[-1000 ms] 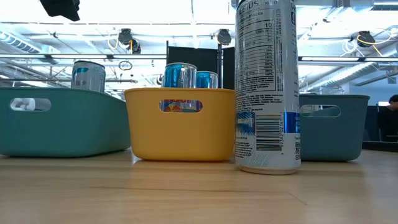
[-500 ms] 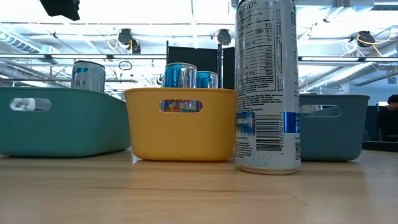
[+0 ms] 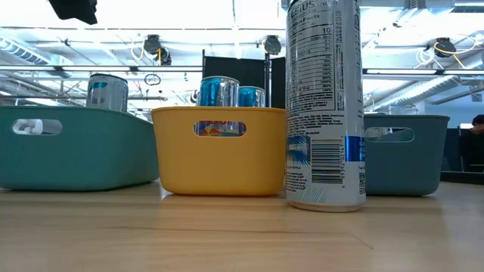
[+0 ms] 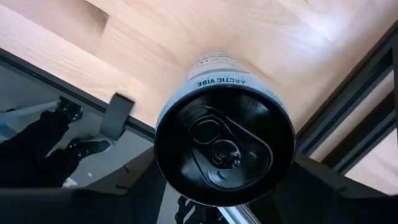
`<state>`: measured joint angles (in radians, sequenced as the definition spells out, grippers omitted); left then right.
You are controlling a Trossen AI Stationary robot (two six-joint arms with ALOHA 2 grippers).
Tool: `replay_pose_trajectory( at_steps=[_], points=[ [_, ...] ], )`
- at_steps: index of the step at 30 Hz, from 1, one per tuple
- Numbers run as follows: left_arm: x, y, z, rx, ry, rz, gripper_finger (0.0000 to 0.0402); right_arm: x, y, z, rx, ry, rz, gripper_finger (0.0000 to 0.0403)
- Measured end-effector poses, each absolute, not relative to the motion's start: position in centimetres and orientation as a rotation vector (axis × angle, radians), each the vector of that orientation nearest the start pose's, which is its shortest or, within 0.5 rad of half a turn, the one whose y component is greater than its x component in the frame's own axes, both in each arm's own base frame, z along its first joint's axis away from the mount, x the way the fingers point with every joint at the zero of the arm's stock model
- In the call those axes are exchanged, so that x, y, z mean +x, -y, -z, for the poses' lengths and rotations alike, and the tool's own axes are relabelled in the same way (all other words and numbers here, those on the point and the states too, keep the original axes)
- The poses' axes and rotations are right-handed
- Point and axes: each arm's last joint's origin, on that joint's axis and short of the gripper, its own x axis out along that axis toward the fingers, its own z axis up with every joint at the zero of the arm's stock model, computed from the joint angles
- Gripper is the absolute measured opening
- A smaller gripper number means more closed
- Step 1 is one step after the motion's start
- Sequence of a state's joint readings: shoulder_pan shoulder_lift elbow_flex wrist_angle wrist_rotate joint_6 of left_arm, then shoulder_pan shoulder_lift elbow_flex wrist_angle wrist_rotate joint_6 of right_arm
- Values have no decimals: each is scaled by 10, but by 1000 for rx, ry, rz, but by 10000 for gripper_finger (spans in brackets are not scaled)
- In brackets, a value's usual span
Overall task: Sort soda cans
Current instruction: Move the bottom black can to the lower middle of the table
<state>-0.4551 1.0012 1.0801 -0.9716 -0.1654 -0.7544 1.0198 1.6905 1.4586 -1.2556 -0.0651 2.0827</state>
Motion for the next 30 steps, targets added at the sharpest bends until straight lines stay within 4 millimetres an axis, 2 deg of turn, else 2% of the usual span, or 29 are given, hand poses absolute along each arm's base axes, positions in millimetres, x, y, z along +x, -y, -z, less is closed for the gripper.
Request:
replay_pose_trajectory(
  at_steps=[3,8,11,16,23,30],
  points=[
    [163,74,-331,-439,-879,-55,354,162,-266,-272,896,-1460,754,225],
    [165,75,-333,-449,-856,-45,354,168,-265,-272,912,-1453,736,225],
    [165,75,-333,-450,-854,-44,354,177,-262,-273,943,-1426,731,239],
    [165,75,-333,-450,-854,-44,354,200,-254,-289,973,-1320,651,245],
    [165,75,-333,-450,-854,-44,354,232,-236,-309,971,-1283,572,239],
    [165,75,-333,-474,-854,-54,354,276,-236,-315,885,-1271,470,241]
  ],
)
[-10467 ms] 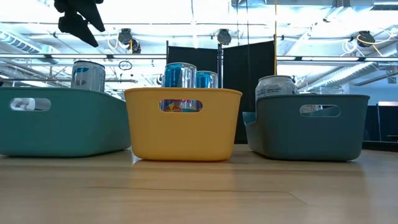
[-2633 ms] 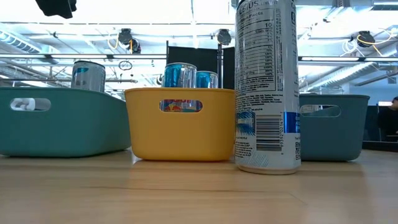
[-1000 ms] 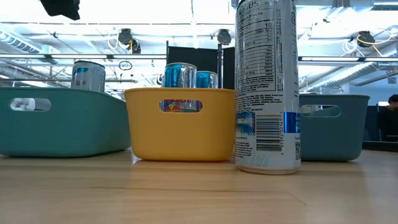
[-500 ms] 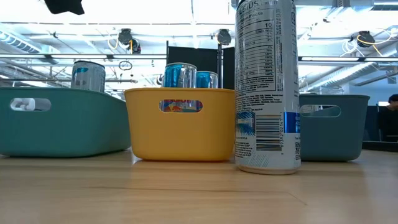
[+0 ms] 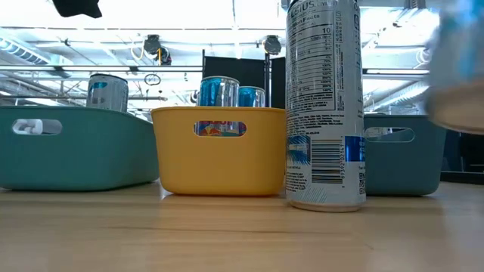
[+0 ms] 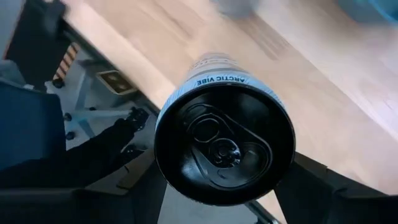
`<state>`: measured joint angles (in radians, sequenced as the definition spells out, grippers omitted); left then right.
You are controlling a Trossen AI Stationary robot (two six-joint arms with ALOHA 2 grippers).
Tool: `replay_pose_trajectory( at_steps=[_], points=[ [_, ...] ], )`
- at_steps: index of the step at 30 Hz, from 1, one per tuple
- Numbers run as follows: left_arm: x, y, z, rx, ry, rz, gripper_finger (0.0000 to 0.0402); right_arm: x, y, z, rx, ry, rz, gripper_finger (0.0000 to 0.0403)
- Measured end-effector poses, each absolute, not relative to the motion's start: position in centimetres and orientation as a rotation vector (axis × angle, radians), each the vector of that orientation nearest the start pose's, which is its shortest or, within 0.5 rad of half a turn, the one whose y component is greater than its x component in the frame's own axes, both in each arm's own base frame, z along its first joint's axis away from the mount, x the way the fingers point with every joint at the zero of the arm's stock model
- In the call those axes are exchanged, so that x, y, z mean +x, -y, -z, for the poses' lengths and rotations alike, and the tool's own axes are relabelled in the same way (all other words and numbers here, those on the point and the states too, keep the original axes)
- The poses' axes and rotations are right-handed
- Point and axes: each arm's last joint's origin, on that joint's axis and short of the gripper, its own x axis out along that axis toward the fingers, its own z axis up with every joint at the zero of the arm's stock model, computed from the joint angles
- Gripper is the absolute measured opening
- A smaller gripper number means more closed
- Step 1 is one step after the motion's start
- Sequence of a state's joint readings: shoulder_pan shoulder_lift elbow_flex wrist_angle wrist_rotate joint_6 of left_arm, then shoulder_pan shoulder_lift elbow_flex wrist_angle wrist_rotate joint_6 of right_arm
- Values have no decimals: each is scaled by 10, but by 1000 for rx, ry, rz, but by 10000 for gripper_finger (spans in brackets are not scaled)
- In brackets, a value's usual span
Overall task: Sort soda cans
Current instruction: Move the bottom black can to the lower middle of the table
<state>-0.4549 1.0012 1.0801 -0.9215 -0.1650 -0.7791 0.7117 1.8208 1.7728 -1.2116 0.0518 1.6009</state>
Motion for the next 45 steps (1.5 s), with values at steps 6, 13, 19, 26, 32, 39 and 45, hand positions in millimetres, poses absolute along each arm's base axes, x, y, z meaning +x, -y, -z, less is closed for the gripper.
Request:
replay_pose_trajectory(
  at_steps=[6,13,19,26,32,39,45],
  points=[
    [165,75,-333,-470,-857,-54,354,314,-235,-320,757,-1294,442,241],
    [165,75,-333,-468,-858,-54,354,351,-238,-315,671,-1334,456,242],
    [165,75,-333,-471,-858,-55,354,372,-242,-294,677,-1376,438,242],
    [164,75,-333,-473,-861,-51,354,374,-239,-281,642,-1438,505,242],
    [164,75,-333,-470,-862,-51,354,374,-238,-279,644,-1441,533,242],
    [164,75,-332,-466,-864,-51,354,378,-239,-274,627,-1436,510,248],
    [164,75,-333,-469,-864,-52,354,380,-240,-274,623,-1422,491,263]
  ],
)
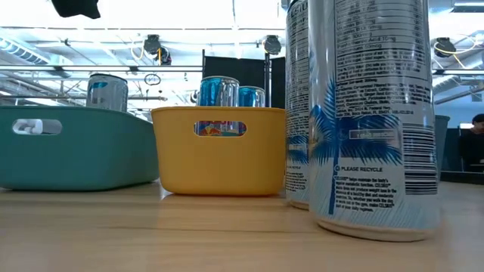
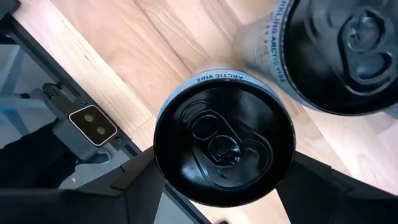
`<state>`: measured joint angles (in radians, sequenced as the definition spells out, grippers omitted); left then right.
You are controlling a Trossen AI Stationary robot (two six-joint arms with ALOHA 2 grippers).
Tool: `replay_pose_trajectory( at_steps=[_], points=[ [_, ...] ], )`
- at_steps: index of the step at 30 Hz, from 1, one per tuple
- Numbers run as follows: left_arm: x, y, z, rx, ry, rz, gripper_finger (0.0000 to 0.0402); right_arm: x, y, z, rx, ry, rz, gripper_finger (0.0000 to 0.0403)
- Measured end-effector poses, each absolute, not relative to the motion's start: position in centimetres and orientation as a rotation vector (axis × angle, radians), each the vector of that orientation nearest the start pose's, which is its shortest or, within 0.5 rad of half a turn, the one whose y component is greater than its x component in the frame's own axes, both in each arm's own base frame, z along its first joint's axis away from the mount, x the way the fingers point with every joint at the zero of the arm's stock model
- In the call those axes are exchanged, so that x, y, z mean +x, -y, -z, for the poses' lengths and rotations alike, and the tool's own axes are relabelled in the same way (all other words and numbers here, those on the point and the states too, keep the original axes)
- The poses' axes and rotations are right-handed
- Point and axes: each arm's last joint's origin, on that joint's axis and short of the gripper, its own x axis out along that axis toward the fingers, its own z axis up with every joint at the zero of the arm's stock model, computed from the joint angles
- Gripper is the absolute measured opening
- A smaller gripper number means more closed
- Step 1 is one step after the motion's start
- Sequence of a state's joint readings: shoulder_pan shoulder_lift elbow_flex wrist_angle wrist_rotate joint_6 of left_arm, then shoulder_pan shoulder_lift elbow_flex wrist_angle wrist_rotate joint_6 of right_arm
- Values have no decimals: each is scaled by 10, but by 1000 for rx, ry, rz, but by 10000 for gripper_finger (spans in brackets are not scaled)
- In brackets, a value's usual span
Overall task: Sort soda cans
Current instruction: Move the bottom black can to the lower middle of the table, then put the lower left blue can into the yellow bin
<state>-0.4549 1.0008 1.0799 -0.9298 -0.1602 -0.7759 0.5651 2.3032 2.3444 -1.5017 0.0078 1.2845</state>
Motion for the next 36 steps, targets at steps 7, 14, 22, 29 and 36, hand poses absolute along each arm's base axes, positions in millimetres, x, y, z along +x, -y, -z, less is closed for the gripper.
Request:
replay_pose_trajectory(
  at_steps=[7,14,22,29,36],
  points=[
    [164,75,-333,-471,-863,-53,354,377,-246,-273,595,-1427,459,269],
    [164,75,-333,-472,-863,-53,355,376,-248,-273,590,-1435,449,279],
    [165,75,-333,-476,-855,-49,354,375,-248,-273,565,-1441,428,325],
    [165,75,-333,-475,-856,-50,354,370,-247,-293,606,-1394,397,331],
    [165,75,-333,-475,-856,-50,354,351,-240,-323,662,-1306,458,332]
  ],
)
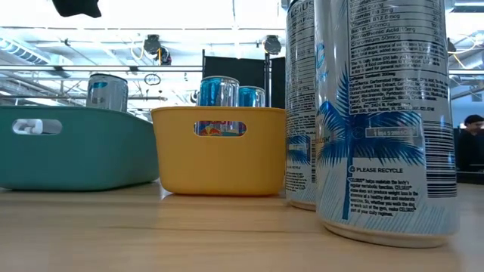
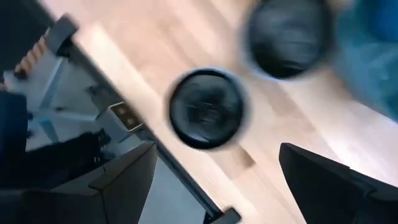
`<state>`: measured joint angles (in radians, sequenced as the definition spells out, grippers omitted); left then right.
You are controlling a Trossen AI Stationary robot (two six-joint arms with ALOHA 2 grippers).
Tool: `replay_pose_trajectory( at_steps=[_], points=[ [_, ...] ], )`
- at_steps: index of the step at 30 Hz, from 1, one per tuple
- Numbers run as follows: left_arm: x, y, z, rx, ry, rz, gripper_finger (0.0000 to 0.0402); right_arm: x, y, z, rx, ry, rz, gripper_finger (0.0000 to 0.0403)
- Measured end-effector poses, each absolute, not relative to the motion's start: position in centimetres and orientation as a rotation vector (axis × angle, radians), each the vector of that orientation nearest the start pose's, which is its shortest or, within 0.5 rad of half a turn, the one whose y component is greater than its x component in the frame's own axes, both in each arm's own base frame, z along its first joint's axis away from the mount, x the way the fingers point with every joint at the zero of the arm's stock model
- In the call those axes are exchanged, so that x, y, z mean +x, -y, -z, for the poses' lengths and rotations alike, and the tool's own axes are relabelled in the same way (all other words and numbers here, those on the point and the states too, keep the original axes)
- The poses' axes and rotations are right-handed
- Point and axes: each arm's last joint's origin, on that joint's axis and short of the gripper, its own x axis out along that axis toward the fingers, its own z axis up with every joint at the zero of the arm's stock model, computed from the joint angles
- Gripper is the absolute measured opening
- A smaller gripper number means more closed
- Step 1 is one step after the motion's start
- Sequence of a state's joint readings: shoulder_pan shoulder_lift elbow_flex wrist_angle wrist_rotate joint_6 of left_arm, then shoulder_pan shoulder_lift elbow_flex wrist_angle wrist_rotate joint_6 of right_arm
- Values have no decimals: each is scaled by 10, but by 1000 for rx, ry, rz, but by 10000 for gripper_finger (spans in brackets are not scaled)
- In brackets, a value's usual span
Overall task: Sort soda cans
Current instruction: Put the lower left blue can into the yellow bin
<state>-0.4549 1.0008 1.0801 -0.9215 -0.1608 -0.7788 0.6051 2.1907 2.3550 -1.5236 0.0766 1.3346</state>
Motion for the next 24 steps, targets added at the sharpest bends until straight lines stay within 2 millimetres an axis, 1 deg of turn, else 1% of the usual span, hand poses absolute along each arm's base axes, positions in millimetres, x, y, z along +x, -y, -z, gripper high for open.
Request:
replay_pose_trajectory(
  at_steps=[3,5,7,10,13,21,24],
  points=[
    [165,75,-333,-475,-856,-50,354,337,-237,-338,708,-1254,546,332],
    [165,75,-333,-475,-856,-51,354,328,-238,-348,692,-1216,517,332],
    [165,75,-333,-473,-858,-53,354,319,-241,-355,678,-1214,483,332],
    [165,75,-333,-464,-854,-59,354,311,-246,-361,629,-1158,466,332],
    [165,74,-333,-459,-846,-71,354,309,-248,-362,589,-1080,494,332],
    [165,74,-333,-458,-840,-80,354,311,-246,-361,588,-1057,517,332],
    [165,74,-333,-457,-841,-80,354,313,-244,-362,527,-971,545,332]
  ],
)
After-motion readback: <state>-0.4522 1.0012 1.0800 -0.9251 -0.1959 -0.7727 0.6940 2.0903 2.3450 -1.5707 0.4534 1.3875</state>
